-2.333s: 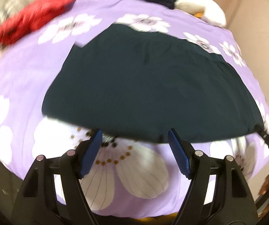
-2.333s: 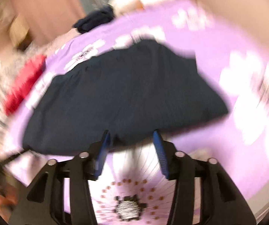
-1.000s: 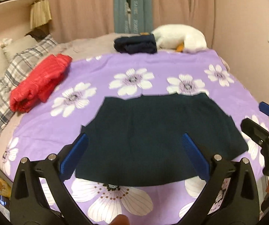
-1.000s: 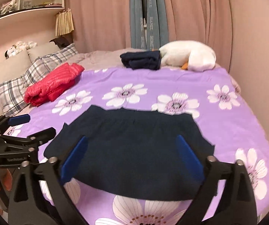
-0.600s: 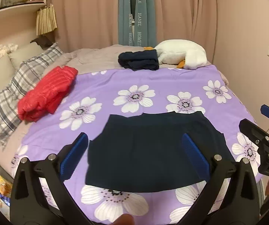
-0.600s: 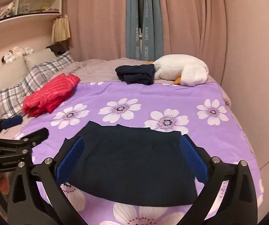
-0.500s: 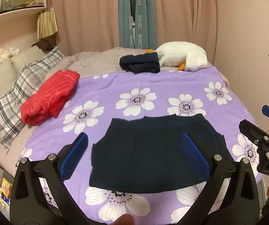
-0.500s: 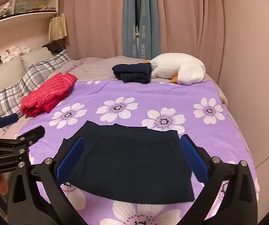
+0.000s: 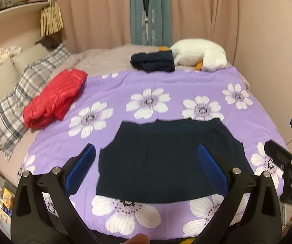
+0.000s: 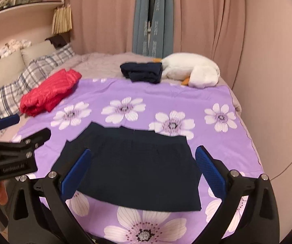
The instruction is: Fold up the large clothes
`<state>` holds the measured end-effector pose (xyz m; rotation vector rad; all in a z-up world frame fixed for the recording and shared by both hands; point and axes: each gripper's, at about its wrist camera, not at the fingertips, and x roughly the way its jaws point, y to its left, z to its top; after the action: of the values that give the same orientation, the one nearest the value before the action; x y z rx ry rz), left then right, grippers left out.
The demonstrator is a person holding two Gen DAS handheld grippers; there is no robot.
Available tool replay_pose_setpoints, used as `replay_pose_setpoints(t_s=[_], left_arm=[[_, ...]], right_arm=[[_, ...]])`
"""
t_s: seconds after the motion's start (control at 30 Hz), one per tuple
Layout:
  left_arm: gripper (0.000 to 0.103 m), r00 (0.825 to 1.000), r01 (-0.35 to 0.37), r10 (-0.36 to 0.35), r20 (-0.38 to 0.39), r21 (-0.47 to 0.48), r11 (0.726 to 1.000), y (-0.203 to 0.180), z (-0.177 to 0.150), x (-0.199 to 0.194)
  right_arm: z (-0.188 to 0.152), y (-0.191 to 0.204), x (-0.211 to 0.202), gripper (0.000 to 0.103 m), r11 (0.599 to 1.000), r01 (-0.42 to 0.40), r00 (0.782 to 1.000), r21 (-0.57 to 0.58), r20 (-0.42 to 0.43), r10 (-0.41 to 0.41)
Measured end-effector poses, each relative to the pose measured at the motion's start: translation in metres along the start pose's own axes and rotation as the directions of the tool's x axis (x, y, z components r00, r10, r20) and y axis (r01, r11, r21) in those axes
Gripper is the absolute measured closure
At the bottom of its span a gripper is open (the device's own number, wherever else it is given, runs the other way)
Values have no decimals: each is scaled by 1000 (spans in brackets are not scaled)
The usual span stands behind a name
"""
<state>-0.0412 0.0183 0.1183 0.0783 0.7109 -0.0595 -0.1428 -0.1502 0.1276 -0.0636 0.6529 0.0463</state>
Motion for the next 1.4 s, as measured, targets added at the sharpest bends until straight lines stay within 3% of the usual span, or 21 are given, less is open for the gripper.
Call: replay_pose_setpoints(t_s=[0.1, 0.23, 0.37, 1.4], left_arm=[[2, 999, -16, 16, -46, -17, 1000, 1, -13, 20], [2, 993, -70, 67, -95, -23, 997, 2, -36, 49], [2, 987, -44, 41, -156, -20, 999, 3, -49, 66], [2, 984, -17, 13, -179, -20, 1000, -2, -57, 60]], right_arm=[[-15, 2, 18, 1, 1000, -3, 999, 2, -48, 3], [-38, 2, 43, 1, 997, 69, 994, 35, -87, -65], [-53, -3, 61, 1, 995, 37, 989, 92, -148, -23], [-59, 1, 61, 1, 996, 25, 987, 85, -162, -11]])
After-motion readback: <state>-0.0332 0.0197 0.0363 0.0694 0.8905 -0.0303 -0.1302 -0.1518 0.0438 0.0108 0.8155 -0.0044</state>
